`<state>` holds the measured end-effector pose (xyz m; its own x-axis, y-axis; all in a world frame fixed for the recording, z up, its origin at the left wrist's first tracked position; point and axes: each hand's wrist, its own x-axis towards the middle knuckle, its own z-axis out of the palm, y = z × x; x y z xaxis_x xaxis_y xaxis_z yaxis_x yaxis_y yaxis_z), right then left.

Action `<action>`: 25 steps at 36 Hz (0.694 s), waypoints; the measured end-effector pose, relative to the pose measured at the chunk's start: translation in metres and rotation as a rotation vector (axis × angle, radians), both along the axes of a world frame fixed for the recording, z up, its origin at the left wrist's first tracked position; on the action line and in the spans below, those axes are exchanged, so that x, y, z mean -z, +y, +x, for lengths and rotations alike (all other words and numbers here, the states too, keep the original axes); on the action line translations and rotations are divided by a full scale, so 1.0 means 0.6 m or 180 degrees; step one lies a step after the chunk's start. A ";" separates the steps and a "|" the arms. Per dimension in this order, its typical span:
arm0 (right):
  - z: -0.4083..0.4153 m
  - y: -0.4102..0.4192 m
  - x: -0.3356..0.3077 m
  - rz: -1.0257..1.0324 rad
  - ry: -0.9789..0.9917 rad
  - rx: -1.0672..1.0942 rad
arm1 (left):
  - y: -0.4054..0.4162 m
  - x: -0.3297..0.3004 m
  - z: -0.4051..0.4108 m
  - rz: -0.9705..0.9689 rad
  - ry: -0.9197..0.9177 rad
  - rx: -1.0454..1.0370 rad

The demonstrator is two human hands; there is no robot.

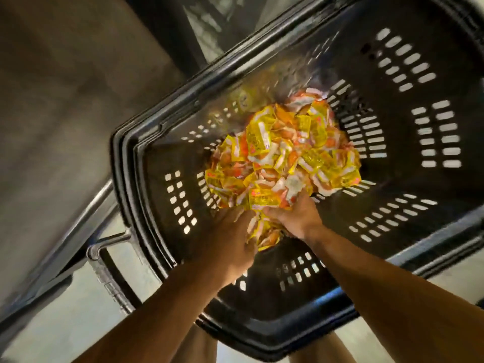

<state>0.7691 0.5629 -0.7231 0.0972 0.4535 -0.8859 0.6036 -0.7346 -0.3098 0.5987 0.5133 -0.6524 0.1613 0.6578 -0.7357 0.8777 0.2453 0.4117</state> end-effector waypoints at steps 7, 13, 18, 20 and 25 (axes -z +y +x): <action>0.021 -0.005 -0.016 0.0147 -0.0388 -0.0708 | -0.014 0.006 0.007 -0.0196 -0.0026 -0.0253; 0.034 0.008 -0.074 0.0072 -0.0505 -0.0580 | -0.017 -0.019 0.006 -0.0449 -0.0205 -0.0535; 0.046 0.005 -0.141 0.0131 -0.0136 -0.0044 | -0.008 -0.048 0.010 -0.0893 -0.0491 -0.1595; 0.050 0.005 -0.175 0.0180 -0.0008 0.0211 | 0.002 -0.063 0.019 -0.1120 -0.0689 -0.2165; 0.060 0.014 -0.259 0.0207 0.0378 0.1151 | 0.039 -0.108 0.042 -0.1613 -0.1188 -0.4059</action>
